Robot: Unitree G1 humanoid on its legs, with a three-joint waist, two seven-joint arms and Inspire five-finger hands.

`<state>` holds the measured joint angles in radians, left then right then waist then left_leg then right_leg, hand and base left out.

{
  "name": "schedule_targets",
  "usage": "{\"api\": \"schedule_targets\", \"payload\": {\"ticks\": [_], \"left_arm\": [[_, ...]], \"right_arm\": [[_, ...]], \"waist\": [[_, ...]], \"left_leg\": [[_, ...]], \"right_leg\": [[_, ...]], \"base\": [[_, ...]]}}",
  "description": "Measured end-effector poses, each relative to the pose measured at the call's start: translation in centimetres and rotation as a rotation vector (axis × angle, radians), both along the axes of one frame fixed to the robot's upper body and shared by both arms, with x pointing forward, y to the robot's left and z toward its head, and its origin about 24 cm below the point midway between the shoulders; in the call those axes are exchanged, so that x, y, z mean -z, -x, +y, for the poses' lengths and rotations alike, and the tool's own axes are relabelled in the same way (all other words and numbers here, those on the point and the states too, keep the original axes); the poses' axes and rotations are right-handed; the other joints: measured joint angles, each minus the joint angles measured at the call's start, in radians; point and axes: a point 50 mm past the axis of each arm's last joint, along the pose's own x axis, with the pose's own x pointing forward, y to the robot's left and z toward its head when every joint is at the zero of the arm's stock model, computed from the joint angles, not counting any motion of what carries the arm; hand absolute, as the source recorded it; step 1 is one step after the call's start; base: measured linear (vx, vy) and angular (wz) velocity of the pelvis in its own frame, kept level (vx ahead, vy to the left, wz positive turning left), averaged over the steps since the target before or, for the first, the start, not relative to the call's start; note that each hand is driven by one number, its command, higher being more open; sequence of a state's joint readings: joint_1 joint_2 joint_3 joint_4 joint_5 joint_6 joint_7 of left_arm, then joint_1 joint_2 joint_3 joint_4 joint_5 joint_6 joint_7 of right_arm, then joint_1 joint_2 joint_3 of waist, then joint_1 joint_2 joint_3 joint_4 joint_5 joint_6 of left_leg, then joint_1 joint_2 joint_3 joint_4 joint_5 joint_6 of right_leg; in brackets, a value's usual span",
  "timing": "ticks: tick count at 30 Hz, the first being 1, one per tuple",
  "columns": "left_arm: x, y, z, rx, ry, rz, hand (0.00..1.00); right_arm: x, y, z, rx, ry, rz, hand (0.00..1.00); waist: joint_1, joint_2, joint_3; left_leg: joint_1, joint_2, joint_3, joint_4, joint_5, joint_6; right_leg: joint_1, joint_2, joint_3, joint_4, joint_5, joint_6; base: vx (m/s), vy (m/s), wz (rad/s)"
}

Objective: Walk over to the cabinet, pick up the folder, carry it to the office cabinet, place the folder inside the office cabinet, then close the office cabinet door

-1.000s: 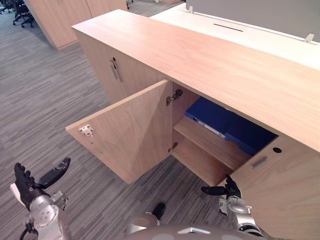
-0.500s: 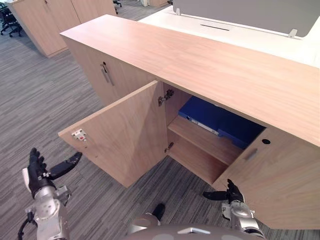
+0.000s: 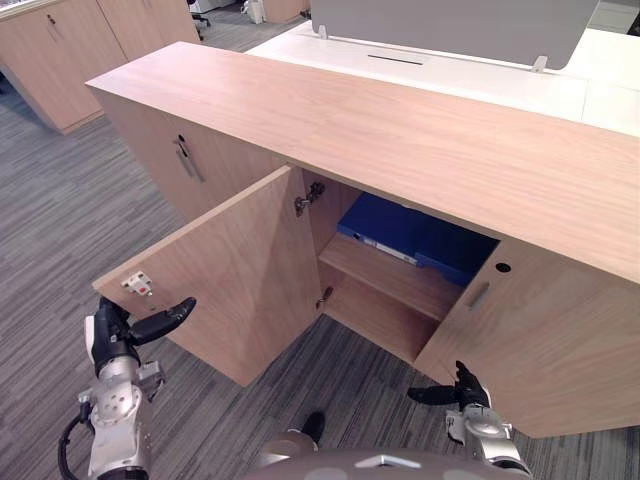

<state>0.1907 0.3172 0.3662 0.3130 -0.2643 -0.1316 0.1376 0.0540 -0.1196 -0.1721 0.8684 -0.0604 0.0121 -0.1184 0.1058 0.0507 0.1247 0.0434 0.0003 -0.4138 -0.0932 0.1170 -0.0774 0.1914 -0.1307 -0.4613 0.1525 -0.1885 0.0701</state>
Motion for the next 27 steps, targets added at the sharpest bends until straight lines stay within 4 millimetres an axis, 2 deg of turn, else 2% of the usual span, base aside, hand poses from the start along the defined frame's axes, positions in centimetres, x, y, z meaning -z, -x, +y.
{"api": "schedule_targets", "payload": {"ticks": [6,12,16,27], "left_arm": [[0.1,1.6,-0.4,0.007,-0.008,0.016,1.00],[0.1,4.4,-2.8,0.073,0.020,0.034,1.00],[1.1,5.8,-4.2,0.120,0.062,0.077,1.00],[3.3,8.0,-7.5,0.282,0.223,0.204,1.00]], "right_arm": [[0.1,0.3,0.0,-0.015,0.006,0.011,1.00],[0.4,1.2,-0.1,-0.017,-0.005,0.035,1.00],[0.8,1.9,0.0,-0.019,-0.016,0.062,1.00],[1.0,2.3,0.3,-0.066,-0.019,0.094,1.00]], "waist": [[0.000,-0.001,-0.001],[0.009,0.005,-0.005],[0.013,0.025,-0.020],[0.013,0.035,-0.031]], "left_leg": [[-0.004,0.003,0.023,0.000,-0.005,-0.004],[-0.013,0.001,0.030,0.000,-0.006,-0.003],[-0.024,0.005,0.038,0.000,-0.005,-0.004],[-0.061,0.019,0.084,0.005,0.002,-0.007]], "right_leg": [[-0.010,0.000,0.023,0.000,0.001,-0.001],[-0.021,-0.003,0.030,0.001,0.003,0.000],[-0.040,-0.001,0.040,0.006,0.003,0.001],[-0.114,0.007,0.107,0.028,0.007,0.003]], "base": [[0.01,-0.028,-0.11],[0.00,-0.006,-0.01],[-0.01,-0.019,-0.04],[0.00,-0.017,-0.08]]}}
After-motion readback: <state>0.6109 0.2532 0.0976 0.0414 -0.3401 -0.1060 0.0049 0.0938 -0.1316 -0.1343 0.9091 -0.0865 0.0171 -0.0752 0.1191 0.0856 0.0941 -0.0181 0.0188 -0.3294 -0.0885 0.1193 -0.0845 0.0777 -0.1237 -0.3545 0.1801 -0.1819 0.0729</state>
